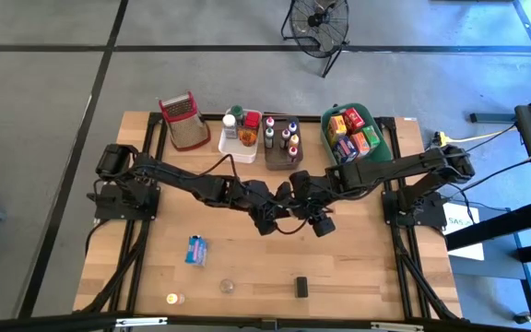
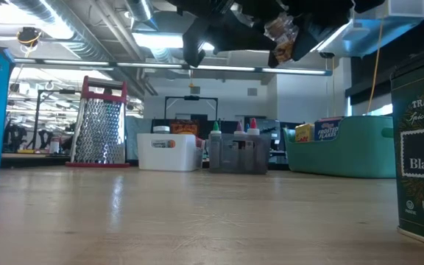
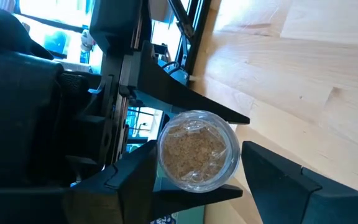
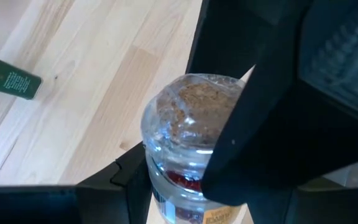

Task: Pick & Place Kitchen Items
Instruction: Put the top brown seasoning bottle into the white bin

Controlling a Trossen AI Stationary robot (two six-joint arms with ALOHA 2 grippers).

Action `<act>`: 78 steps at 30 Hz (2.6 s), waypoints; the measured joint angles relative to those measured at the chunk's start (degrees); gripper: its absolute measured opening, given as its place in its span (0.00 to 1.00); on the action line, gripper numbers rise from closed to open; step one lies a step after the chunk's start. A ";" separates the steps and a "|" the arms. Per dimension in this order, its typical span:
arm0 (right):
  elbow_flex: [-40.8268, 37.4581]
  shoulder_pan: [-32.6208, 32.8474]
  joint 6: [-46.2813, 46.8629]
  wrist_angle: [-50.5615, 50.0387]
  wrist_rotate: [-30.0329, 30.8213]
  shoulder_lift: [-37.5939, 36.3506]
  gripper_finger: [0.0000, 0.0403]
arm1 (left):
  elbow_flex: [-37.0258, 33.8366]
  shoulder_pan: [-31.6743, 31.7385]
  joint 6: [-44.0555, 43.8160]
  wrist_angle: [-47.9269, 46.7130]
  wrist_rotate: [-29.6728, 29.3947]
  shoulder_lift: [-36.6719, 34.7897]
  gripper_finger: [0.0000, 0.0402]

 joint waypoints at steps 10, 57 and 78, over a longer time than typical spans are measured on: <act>-0.01 -0.02 0.61 -1.19 0.15 0.28 0.49 | 0.02 0.38 1.84 1.01 0.07 0.83 0.51; 0.32 -0.20 0.63 -2.67 0.61 1.49 0.49 | 0.05 0.21 4.51 0.87 -1.08 2.12 0.42; 0.37 -0.21 0.65 -2.95 1.81 1.51 0.49 | 0.09 -0.29 4.77 0.85 -1.35 2.14 0.42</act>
